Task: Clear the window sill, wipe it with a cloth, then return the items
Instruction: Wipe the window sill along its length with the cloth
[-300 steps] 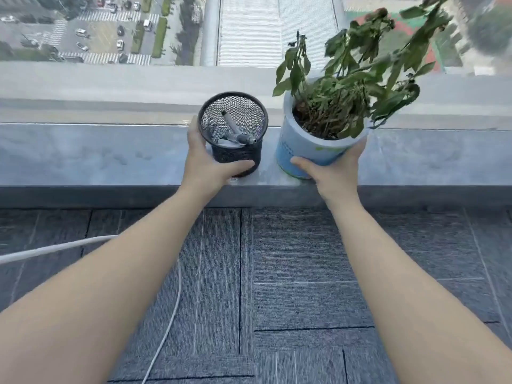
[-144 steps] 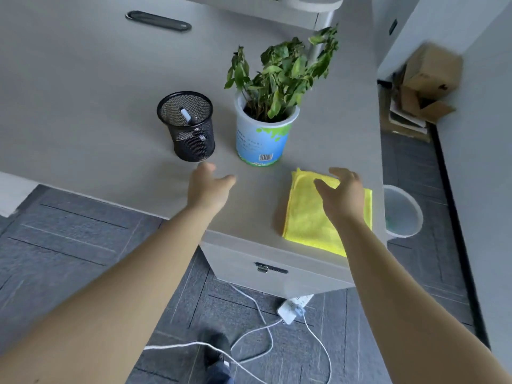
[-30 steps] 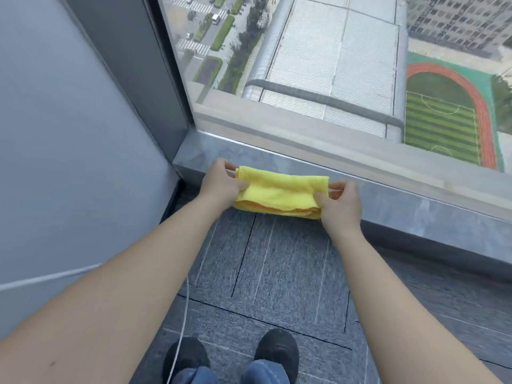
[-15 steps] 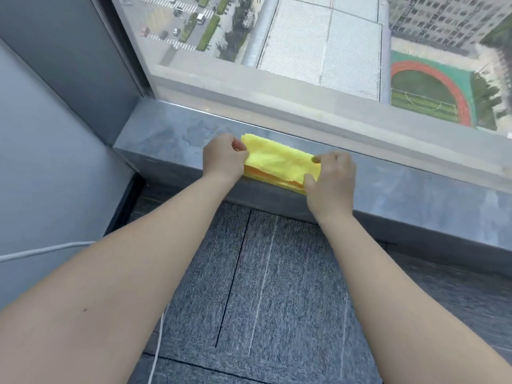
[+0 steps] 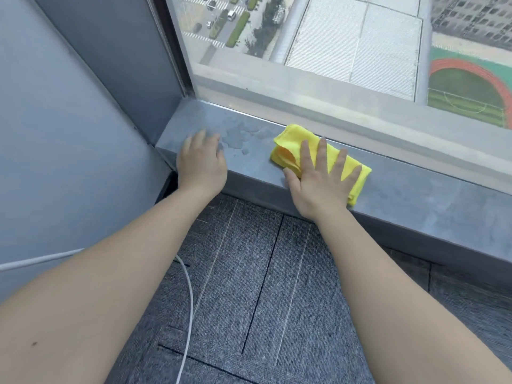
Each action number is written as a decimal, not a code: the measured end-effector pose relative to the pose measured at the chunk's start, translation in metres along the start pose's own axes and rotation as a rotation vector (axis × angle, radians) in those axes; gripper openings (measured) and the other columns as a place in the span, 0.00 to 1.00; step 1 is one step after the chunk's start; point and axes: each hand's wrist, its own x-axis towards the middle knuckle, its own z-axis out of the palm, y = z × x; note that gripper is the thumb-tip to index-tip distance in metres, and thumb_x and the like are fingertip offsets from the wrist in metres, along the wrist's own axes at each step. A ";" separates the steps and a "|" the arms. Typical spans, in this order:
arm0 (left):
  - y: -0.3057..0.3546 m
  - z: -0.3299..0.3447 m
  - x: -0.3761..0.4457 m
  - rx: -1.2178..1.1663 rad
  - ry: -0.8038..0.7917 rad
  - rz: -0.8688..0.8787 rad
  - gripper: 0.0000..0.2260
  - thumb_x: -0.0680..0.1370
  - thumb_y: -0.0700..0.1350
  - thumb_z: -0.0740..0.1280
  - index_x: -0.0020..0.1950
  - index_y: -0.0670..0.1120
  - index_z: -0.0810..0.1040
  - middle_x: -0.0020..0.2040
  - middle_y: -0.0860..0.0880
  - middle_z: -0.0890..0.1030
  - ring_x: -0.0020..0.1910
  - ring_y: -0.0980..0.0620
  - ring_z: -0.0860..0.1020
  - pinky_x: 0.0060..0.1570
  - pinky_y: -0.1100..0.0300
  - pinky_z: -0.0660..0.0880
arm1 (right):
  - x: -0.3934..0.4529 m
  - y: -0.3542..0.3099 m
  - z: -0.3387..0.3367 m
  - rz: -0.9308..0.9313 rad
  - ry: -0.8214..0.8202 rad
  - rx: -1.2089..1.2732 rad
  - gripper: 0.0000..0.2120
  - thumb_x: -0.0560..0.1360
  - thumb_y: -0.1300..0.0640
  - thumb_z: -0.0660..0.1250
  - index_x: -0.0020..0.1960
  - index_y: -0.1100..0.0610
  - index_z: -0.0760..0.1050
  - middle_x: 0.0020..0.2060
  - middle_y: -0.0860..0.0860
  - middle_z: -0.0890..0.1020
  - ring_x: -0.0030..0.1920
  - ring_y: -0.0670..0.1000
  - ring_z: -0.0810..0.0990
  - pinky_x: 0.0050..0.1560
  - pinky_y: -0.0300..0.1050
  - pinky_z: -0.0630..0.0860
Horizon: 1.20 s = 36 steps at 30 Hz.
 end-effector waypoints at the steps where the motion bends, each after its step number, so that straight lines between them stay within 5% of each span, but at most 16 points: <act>1: -0.007 -0.001 0.002 0.022 -0.012 -0.022 0.19 0.79 0.42 0.54 0.70 0.42 0.64 0.75 0.41 0.59 0.74 0.42 0.54 0.73 0.52 0.50 | 0.004 -0.005 0.000 -0.001 0.004 0.009 0.30 0.78 0.38 0.43 0.75 0.46 0.38 0.77 0.49 0.39 0.75 0.62 0.35 0.71 0.68 0.36; 10: -0.030 -0.001 0.004 -0.002 -0.100 -0.018 0.20 0.80 0.43 0.51 0.72 0.40 0.59 0.76 0.41 0.55 0.76 0.43 0.49 0.75 0.52 0.46 | 0.002 -0.008 0.000 -0.232 0.053 -0.096 0.26 0.80 0.47 0.49 0.75 0.44 0.44 0.77 0.46 0.47 0.77 0.56 0.43 0.75 0.59 0.42; 15: -0.028 -0.003 0.004 -0.023 -0.116 -0.025 0.20 0.80 0.43 0.50 0.72 0.41 0.59 0.76 0.42 0.55 0.76 0.44 0.49 0.75 0.53 0.46 | -0.001 0.000 0.003 -0.154 0.126 -0.048 0.24 0.81 0.56 0.50 0.76 0.51 0.49 0.77 0.48 0.53 0.77 0.53 0.51 0.75 0.52 0.47; 25: -0.056 -0.014 0.010 -0.007 -0.129 0.043 0.20 0.80 0.39 0.51 0.72 0.40 0.58 0.76 0.41 0.54 0.76 0.44 0.50 0.74 0.56 0.46 | 0.026 -0.044 -0.001 -0.044 0.179 0.155 0.22 0.78 0.68 0.49 0.72 0.64 0.57 0.76 0.58 0.57 0.77 0.58 0.52 0.76 0.48 0.48; 36: -0.071 -0.017 0.008 0.016 -0.078 0.033 0.20 0.77 0.36 0.56 0.69 0.40 0.65 0.72 0.36 0.62 0.72 0.40 0.60 0.71 0.53 0.55 | 0.031 -0.087 -0.002 -0.416 0.090 0.109 0.24 0.78 0.67 0.50 0.74 0.57 0.59 0.76 0.52 0.57 0.77 0.52 0.53 0.74 0.42 0.48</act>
